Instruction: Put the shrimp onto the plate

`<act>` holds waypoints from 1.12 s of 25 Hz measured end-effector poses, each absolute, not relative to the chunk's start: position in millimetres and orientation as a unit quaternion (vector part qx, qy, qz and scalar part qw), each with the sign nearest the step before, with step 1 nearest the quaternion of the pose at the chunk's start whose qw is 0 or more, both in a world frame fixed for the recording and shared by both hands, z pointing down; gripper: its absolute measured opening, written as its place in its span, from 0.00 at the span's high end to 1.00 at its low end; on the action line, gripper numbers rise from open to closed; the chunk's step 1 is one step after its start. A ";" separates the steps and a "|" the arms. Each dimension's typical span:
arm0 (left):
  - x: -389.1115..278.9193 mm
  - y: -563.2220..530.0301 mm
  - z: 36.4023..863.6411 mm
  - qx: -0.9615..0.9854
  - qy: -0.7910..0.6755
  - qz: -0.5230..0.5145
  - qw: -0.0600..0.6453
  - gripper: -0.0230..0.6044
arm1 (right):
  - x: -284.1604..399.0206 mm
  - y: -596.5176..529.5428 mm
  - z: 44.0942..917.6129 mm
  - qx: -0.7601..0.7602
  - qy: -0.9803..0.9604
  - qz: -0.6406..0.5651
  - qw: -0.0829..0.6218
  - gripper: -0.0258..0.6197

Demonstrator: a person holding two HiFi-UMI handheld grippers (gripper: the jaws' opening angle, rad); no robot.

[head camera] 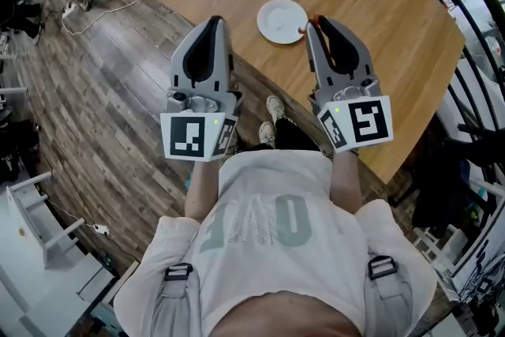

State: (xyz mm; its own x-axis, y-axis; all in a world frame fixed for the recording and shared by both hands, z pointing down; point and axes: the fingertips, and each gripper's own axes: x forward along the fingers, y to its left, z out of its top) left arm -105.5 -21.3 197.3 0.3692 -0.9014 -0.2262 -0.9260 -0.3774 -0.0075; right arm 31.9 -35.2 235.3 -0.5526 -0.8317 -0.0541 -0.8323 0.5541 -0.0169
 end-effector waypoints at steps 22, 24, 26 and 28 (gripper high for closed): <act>-29.8 -176.3 208.5 -0.863 0.498 0.039 0.074 0.95 | 55.5 -166.8 278.5 -0.479 0.876 -0.054 0.003 0.86; -28.7 -179.9 213.4 -0.866 0.494 0.041 0.065 0.95 | 52.3 -172.5 291.0 -0.481 0.875 -0.061 -0.021 0.86; -31.8 -183.5 217.8 -0.866 0.495 0.042 0.058 0.95 | 46.9 -179.4 306.1 -0.479 0.874 -0.071 -0.047 0.86; -38.0 -187.7 223.4 -0.863 0.501 0.040 0.052 0.95 | 40.5 -187.1 324.3 -0.472 0.875 -0.079 -0.071 0.86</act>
State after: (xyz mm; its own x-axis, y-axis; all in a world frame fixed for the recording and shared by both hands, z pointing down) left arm -38.0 -187.7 223.4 0.4939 -0.8609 -0.1219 -0.8693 -0.4917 -0.0498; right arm 40.5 -187.1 324.3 -0.5445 -0.8148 0.1993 -0.8372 0.5423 -0.0704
